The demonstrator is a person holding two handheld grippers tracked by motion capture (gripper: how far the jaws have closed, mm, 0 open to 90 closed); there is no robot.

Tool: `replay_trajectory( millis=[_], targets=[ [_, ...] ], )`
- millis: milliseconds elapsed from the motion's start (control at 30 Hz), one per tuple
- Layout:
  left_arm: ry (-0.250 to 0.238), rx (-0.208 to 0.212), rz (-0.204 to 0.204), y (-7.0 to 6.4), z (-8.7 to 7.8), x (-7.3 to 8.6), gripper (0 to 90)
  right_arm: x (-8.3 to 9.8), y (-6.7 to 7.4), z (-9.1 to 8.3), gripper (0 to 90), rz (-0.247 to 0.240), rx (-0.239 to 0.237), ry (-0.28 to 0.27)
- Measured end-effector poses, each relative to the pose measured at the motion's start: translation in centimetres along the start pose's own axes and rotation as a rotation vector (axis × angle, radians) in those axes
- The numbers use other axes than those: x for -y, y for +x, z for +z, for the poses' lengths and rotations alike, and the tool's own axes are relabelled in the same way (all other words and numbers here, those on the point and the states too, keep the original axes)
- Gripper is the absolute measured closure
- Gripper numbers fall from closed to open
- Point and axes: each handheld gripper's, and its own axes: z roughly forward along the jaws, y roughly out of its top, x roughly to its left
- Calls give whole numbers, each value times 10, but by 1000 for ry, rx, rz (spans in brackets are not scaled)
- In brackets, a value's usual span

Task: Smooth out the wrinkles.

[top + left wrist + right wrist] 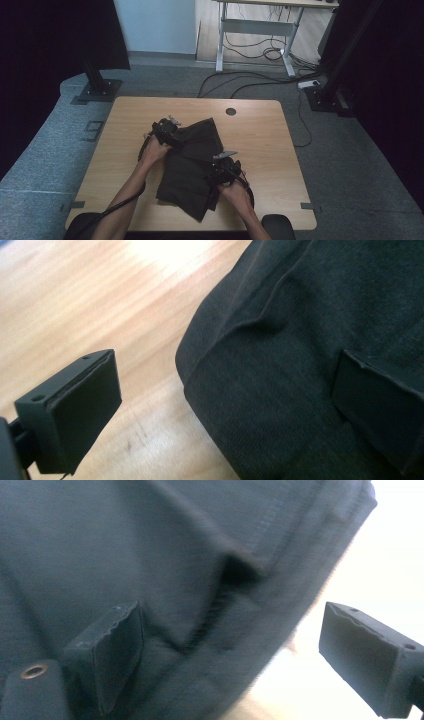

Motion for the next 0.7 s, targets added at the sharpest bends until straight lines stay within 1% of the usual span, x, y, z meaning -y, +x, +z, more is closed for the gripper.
replay_trajectory(
  millis=[33, 167, 333, 433, 500, 567, 633, 667, 700],
  targets=[
    [1, 0, -3, -1, -1, 1, 2, 0, -3, 2, 104, 4, 11, -1],
    [7, -7, -5, -3, -8, 11, 5, -3, -14, 6, 100, 17, 18, 17],
    [13, -14, -8, -5, -22, 27, 30, -15, -28, 14, 99, -2, 34, 45],
    [8, -13, -24, -7, -30, 39, 41, -23, -39, 21, 98, 2, 32, 49],
    [5, 8, -47, -8, -34, 46, 41, -29, -48, 26, 98, 10, 25, 56],
    [3, 32, -57, -10, -39, 52, 41, -34, -54, 28, 108, 5, 28, 62],
    [1, 52, -50, -10, -42, 54, 39, -38, -57, 29, 131, -19, 21, 68],
    [5, 59, -38, -9, -45, 54, 35, -40, -57, 27, 138, -30, 19, 70],
    [2, 53, -21, -6, -49, 51, 23, -42, -57, 25, 140, -41, 23, 68]
  ],
)
